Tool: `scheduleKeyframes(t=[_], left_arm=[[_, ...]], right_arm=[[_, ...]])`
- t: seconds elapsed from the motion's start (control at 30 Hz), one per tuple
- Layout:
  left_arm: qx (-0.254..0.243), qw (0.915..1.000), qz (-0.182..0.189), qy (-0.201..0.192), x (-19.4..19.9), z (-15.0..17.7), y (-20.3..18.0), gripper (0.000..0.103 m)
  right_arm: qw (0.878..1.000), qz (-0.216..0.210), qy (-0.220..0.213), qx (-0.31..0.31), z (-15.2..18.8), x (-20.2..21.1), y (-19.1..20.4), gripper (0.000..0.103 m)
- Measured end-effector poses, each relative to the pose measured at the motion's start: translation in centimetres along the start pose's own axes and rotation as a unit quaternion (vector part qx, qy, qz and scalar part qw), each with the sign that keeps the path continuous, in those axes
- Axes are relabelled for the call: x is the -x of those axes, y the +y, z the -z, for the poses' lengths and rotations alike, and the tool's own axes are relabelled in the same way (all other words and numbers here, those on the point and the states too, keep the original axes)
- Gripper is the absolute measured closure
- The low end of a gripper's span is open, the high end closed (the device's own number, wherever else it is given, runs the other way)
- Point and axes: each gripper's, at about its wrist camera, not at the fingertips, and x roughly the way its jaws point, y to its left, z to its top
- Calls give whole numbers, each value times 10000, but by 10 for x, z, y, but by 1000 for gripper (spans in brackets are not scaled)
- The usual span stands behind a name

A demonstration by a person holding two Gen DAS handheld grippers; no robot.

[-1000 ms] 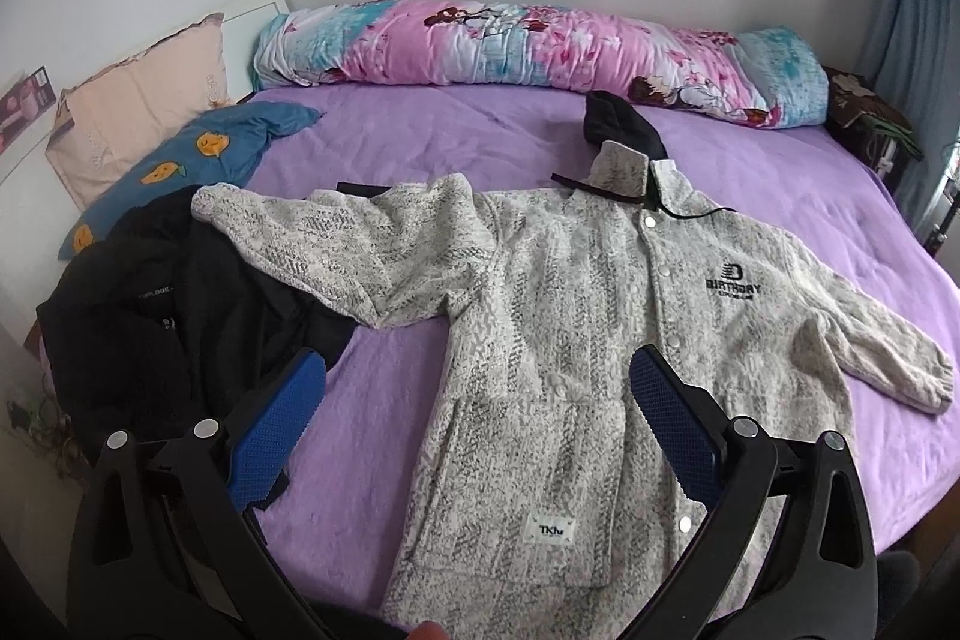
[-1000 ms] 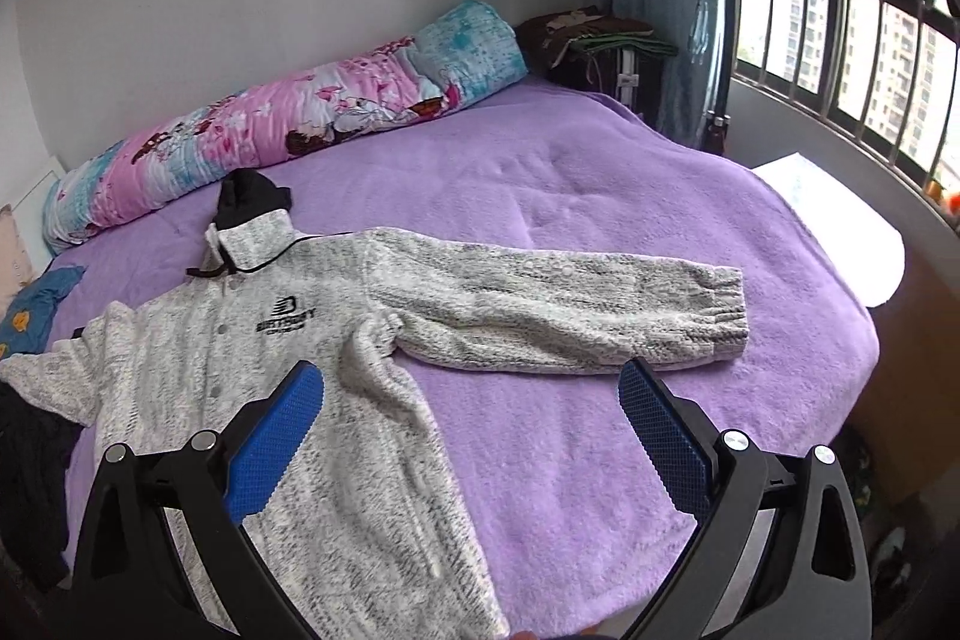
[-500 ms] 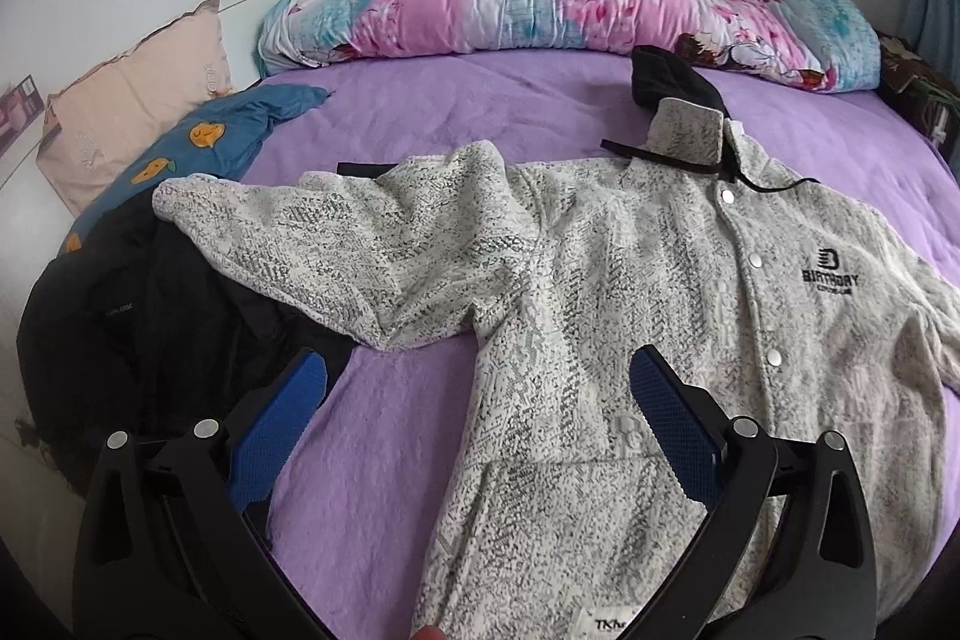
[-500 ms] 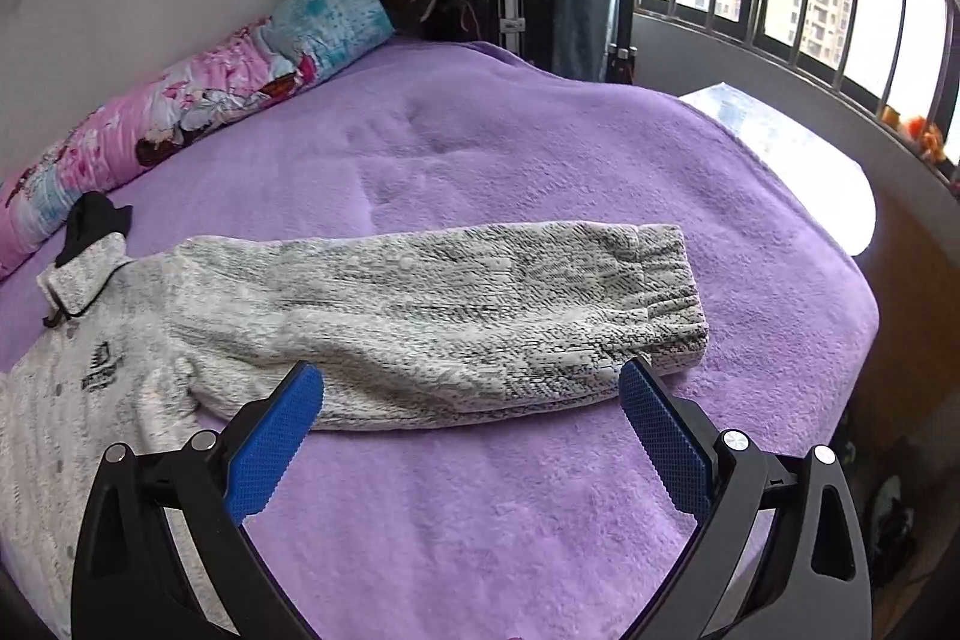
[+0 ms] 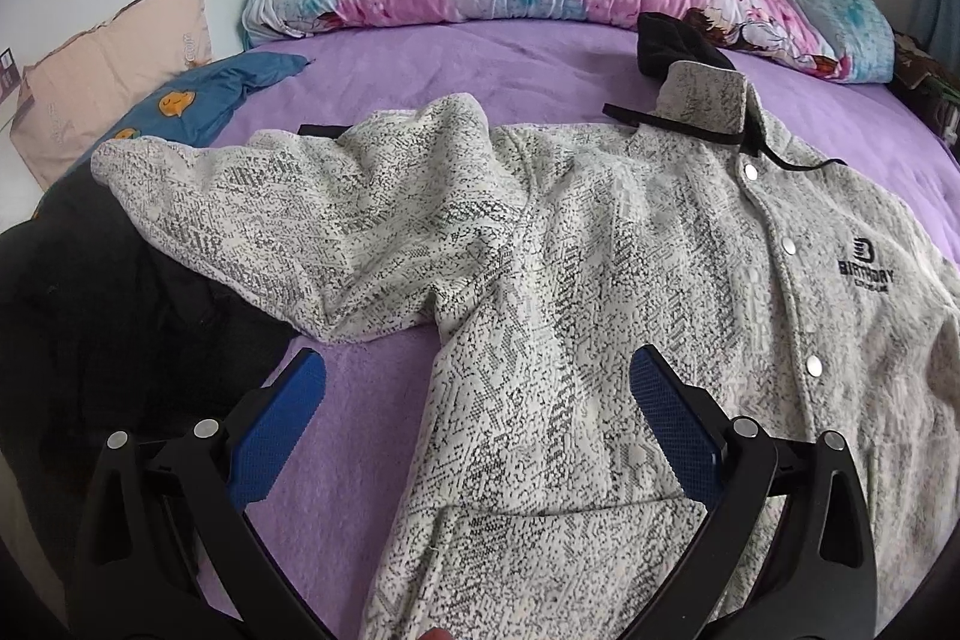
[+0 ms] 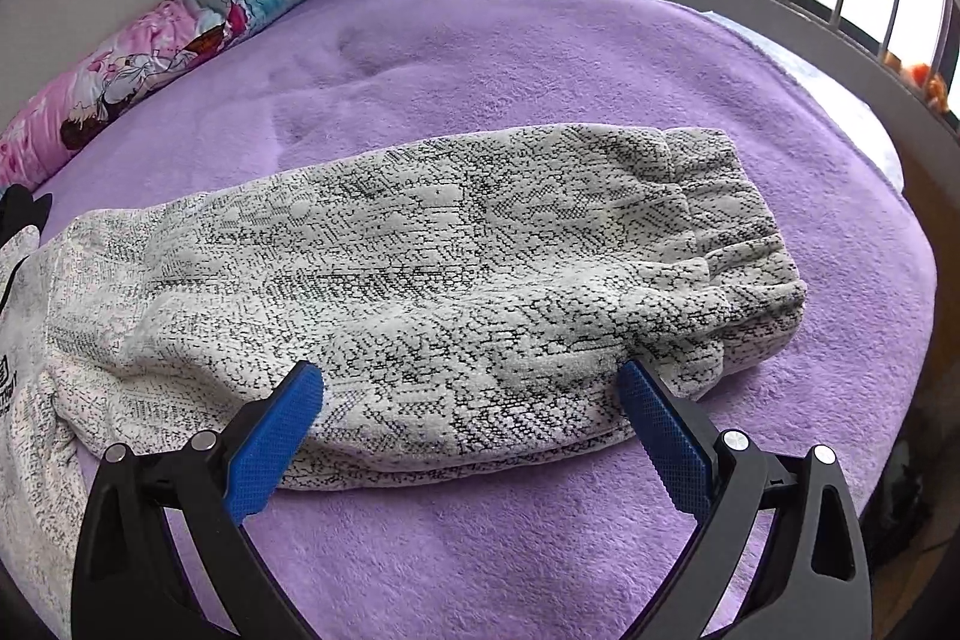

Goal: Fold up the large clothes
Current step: 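Close the right tool on the sleeve cuff of the grey jacket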

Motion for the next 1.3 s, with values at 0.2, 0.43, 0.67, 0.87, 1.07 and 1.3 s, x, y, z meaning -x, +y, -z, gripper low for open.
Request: scheduleKeyframes(t=[0.2, 0.43, 0.67, 0.87, 1.07, 1.3], left_arm=[[-52, 10000, -9, 7, -6, 3, -6, 6], [-108, 9999, -34, -19, -5, 3, -8, 6], [-18, 9999, 44, 115, -15, 4, -4, 6], [-144, 9980, 612, 20, -9, -18, -65, 6], [-977, 9802, 1720, -65, 5, -31, -213, 6], [-1683, 9576, 2337, -35, 1, -24, -351, 6]], right_arm=[[9997, 184, 91, 154, 1, -21, 5, 6], [9993, 216, 87, 288, 4, -35, 7, 6], [9992, 200, 73, 341, 5, -36, 7, 9], [9988, 97, 12, 479, 7, -32, 10, 30], [9985, -124, -63, 528, 8, -27, 4, 54], [9981, -388, -100, 459, 5, -22, -5, 73]])
